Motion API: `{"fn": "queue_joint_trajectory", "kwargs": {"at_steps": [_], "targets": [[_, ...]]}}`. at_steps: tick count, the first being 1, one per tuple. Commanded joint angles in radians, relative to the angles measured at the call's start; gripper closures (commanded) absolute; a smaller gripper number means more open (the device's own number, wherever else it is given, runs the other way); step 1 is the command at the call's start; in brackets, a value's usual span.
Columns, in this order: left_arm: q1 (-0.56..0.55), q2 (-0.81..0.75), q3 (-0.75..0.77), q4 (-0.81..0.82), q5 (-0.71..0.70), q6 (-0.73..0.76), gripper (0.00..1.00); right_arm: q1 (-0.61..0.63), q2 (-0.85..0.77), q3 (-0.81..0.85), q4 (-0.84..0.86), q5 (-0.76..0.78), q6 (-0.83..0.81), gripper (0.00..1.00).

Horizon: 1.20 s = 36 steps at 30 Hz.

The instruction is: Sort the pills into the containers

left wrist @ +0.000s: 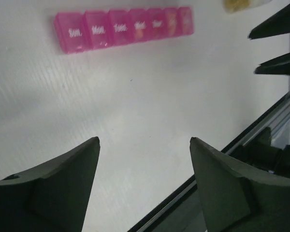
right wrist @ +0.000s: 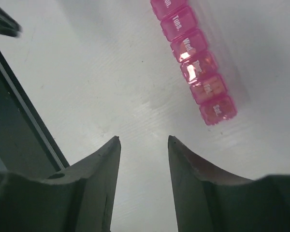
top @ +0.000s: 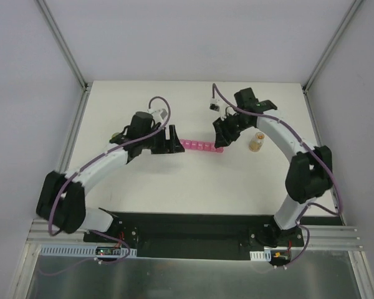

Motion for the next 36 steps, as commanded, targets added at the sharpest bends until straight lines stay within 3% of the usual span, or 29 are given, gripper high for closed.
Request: {"fn": "queue_joint_trajectory", "kwargs": {"at_steps": [1, 2, 3, 5, 9, 11, 13, 17, 25, 36], "targets": [[0.030, -0.322, -0.039, 0.015, -0.157, 0.129, 0.11, -0.036, -0.282, -0.066, 0.097, 0.063, -0.056, 0.44], [0.052, -0.421, -0.048, 0.018, -0.187, 0.134, 0.01, -0.044, -0.325, -0.102, 0.124, 0.101, -0.054, 0.37], [0.069, -0.468, -0.056, 0.020, -0.185, 0.139, 0.01, -0.066, -0.404, -0.124, 0.184, 0.118, -0.048, 0.21], [0.114, -0.589, -0.076, 0.018, -0.175, 0.145, 0.01, -0.093, -0.483, -0.187, 0.242, 0.159, -0.027, 0.04], [0.197, -0.741, -0.090, -0.070, -0.180, 0.230, 0.01, -0.206, -0.674, -0.274, 0.431, 0.239, 0.151, 0.03], [0.198, -0.807, -0.084, -0.120, -0.201, 0.304, 0.01, -0.258, -0.708, -0.267, 0.407, 0.302, 0.261, 0.03], [0.200, -0.853, -0.090, -0.169, -0.212, 0.355, 0.01, -0.292, -0.762, -0.267, 0.388, 0.261, 0.289, 0.03], [0.200, -0.980, -0.117, -0.229, -0.246, 0.407, 0.01, -0.301, -0.874, -0.314, 0.367, 0.409, 0.366, 0.03], [0.200, -1.094, -0.212, -0.276, -0.294, 0.451, 0.01, -0.301, -1.021, -0.362, 0.273, 0.525, 0.371, 0.03], [0.200, -1.203, -0.312, -0.286, -0.324, 0.456, 0.01, -0.341, -1.100, -0.405, 0.236, 0.476, 0.372, 0.03]]}}
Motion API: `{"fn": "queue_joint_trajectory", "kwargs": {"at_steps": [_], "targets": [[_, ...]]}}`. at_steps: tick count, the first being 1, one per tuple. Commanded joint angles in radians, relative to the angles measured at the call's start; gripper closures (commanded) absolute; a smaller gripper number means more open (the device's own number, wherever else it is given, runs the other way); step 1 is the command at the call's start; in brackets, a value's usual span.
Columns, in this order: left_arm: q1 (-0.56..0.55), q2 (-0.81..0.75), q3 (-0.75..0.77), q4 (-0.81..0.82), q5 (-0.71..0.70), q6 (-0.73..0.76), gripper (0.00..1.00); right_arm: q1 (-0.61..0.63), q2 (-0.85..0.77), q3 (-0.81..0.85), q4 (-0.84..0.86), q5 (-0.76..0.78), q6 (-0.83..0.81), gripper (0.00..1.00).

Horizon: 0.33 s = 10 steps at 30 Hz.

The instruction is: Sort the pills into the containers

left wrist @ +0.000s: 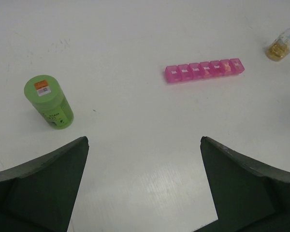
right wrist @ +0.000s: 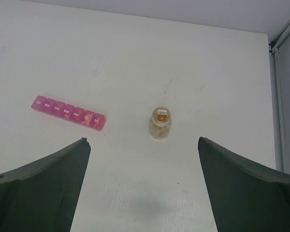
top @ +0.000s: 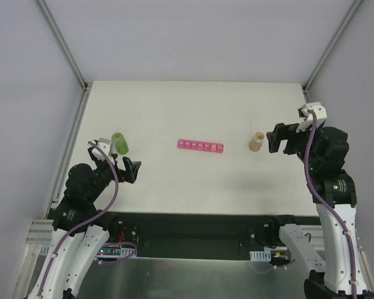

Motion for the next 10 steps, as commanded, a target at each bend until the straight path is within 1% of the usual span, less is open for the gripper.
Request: {"fn": "queue_joint_trajectory", "kwargs": {"at_steps": [1, 8, 10], "targets": [[0.004, -0.033, -0.013, 0.021, -0.026, 0.017, 0.01, -0.025, -0.012, 0.002, -0.011, 0.006, 0.034, 0.03], [0.006, -0.053, -0.023, 0.018, -0.021, 0.017, 0.01, -0.057, -0.003, -0.010, -0.002, -0.019, 0.057, 0.03], [0.004, -0.066, -0.024, 0.015, -0.029, 0.017, 0.01, -0.066, 0.000, 0.000, -0.002, -0.033, 0.028, 0.03]]}}
